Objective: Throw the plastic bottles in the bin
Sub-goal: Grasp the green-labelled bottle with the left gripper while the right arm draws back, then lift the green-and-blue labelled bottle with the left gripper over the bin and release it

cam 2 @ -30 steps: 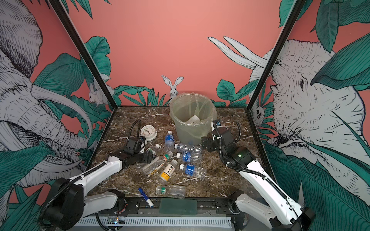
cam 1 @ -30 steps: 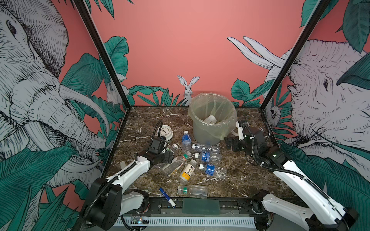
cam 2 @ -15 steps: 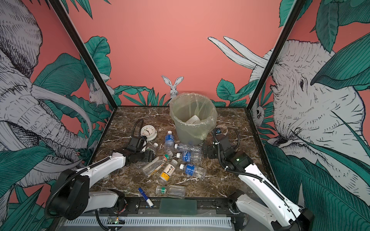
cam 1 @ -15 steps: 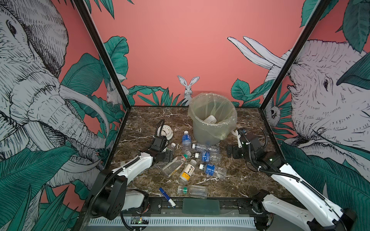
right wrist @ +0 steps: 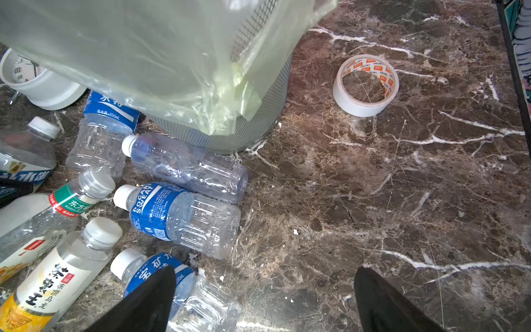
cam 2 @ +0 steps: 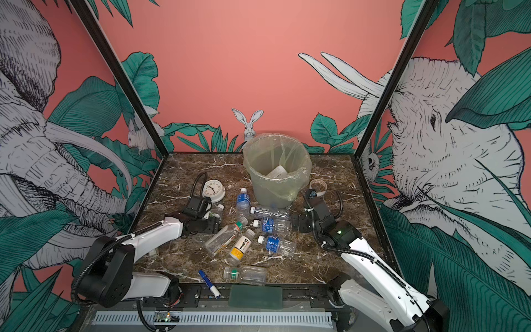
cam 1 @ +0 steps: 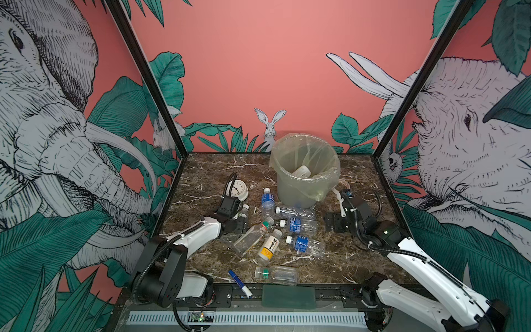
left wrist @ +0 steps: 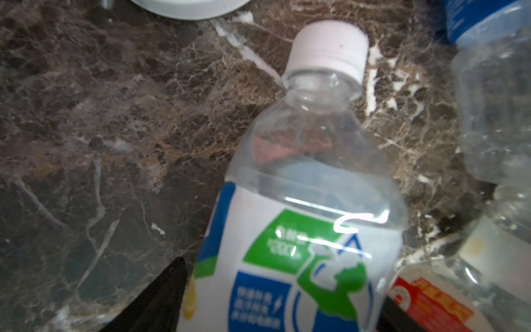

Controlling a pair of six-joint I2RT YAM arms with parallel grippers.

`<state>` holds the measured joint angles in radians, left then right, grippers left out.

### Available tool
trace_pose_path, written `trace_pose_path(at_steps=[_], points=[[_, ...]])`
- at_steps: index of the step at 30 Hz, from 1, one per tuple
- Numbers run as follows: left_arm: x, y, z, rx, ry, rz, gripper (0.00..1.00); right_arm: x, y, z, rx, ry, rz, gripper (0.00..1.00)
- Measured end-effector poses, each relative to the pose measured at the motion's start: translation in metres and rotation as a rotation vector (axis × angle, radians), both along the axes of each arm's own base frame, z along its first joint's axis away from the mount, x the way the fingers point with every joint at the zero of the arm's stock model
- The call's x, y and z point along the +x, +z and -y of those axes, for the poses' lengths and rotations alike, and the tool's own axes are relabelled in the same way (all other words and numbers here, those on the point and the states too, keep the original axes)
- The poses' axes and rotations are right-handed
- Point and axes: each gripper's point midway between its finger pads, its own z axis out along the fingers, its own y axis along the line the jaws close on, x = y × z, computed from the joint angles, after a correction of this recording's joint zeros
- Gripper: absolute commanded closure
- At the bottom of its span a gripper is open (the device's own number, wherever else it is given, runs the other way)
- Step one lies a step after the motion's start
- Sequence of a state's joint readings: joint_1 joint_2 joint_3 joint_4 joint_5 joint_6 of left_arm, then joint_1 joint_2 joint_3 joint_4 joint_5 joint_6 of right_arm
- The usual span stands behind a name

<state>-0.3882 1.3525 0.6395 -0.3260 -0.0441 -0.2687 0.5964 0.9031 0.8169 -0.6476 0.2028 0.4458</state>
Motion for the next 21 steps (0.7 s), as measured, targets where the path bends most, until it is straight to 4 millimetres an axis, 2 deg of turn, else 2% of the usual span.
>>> trace_pose_path(at_steps=[5, 7, 12, 21], points=[[0.001, 0.000, -0.002, 0.001, 0.007, 0.003, 0.31, 0.000, -0.001, -0.001, 0.003, 0.001, 0.000, 0.02], [0.001, 0.001, -0.002, 0.002, 0.007, 0.006, 0.33, 0.000, -0.001, -0.001, 0.003, 0.001, 0.000, 0.02], [0.004, 0.010, -0.002, -0.003, 0.009, 0.036, 0.34, 0.000, -0.003, -0.001, 0.006, 0.001, -0.002, 0.04], [0.009, 0.040, -0.004, -0.028, 0.022, 0.143, 0.35, -0.002, -0.005, 0.000, 0.007, 0.003, 0.002, 0.06]])
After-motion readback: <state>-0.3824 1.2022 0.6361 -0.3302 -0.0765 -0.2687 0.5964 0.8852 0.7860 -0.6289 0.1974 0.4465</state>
